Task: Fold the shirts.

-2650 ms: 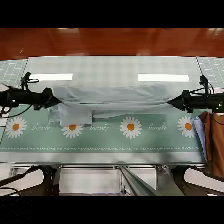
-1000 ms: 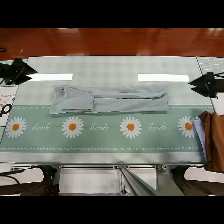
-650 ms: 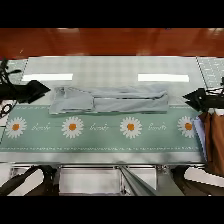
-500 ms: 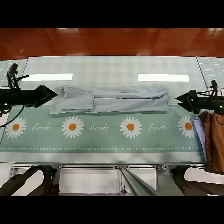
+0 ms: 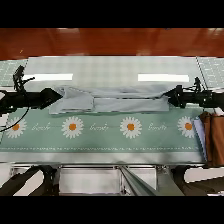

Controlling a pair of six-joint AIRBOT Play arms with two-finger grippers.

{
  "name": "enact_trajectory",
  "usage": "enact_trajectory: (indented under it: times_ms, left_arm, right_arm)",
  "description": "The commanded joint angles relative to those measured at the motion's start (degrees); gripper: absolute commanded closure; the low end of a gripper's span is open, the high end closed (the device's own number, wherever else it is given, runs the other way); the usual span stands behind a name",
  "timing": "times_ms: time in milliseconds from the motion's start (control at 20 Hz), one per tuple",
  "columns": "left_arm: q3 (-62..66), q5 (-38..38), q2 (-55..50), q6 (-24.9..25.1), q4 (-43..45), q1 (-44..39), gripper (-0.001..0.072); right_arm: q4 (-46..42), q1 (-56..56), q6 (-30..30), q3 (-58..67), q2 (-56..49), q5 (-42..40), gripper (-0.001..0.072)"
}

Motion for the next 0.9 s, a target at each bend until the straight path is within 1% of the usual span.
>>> enact_trajectory:
  times_ms: [0,150,200,250,300,350,500,550,600,650,700,750,850]
  left_arm:
    - [-0.07,-0.02,-0.04,0.02,-0.17,-0.09,0.0201]
    - [-0.07,-0.02,-0.04,0.02,-0.17,-0.09,0.0201]
    - [-0.07,-0.02,-0.04,0.02,-0.17,-0.09,0.0201]
    - [-0.07,-0.02,-0.04,0.02,-0.17,-0.09,0.0201]
    - [-0.07,0.0,-0.04,0.02,-0.17,-0.09,0.0201]
    - [-0.07,0.0,-0.04,0.04,-0.17,-0.09,0.0201]
    - [-0.04,-0.07,-0.04,0.04,-0.22,-0.11,0.0203]
    - [-0.07,-0.09,-0.04,0.04,-0.7,-0.11,0.0234]
    - [-0.07,-0.07,-0.04,0.13,-1.46,-0.11,0.0435]
    - [-0.04,0.02,-0.04,1.2,-2.82,-0.31,0.0698]
    - [-0.04,1.03,-0.04,3.89,-4.9,-1.01,0.069]
    - [-0.04,2.62,-0.09,5.44,-6.58,-2.4,0.0691]
    - [0.63,6.45,-1.27,5.75,-7.3,-7.41,0.0691]
  right_arm:
    - [2.8,3.48,0.5,3.15,-2.97,-0.5,0.0293]
    - [3.89,6.73,1.16,4.72,-4.07,-2.64,0.0297]
    - [3.89,7.65,1.62,5.01,-4.02,-3.43,0.0337]
    - [3.85,8.15,1.62,5.38,-4.02,-3.34,0.0472]
    - [3.85,8.39,0.92,6.01,-4.02,-2.25,0.0653]
    - [3.8,8.37,-0.37,6.86,-3.91,-0.22,0.0681]
    - [0.39,7.3,-0.15,7.56,0.07,2.54,0.0682]
    - [-1.84,6.6,0.13,7.56,2.6,3.26,0.0682]
    - [-4.17,5.88,0.37,7.56,5.27,4.17,0.0682]
    - [-6.86,5.16,1.07,7.54,8.35,5.25,0.0682]
    - [-9.22,4.61,1.79,7.43,11.34,6.05,0.0682]
    - [-12.0,4.31,2.58,7.39,14.64,7.08,0.0682]
    - [-17.05,4.31,4.33,7.39,21.05,8.41,0.0682]
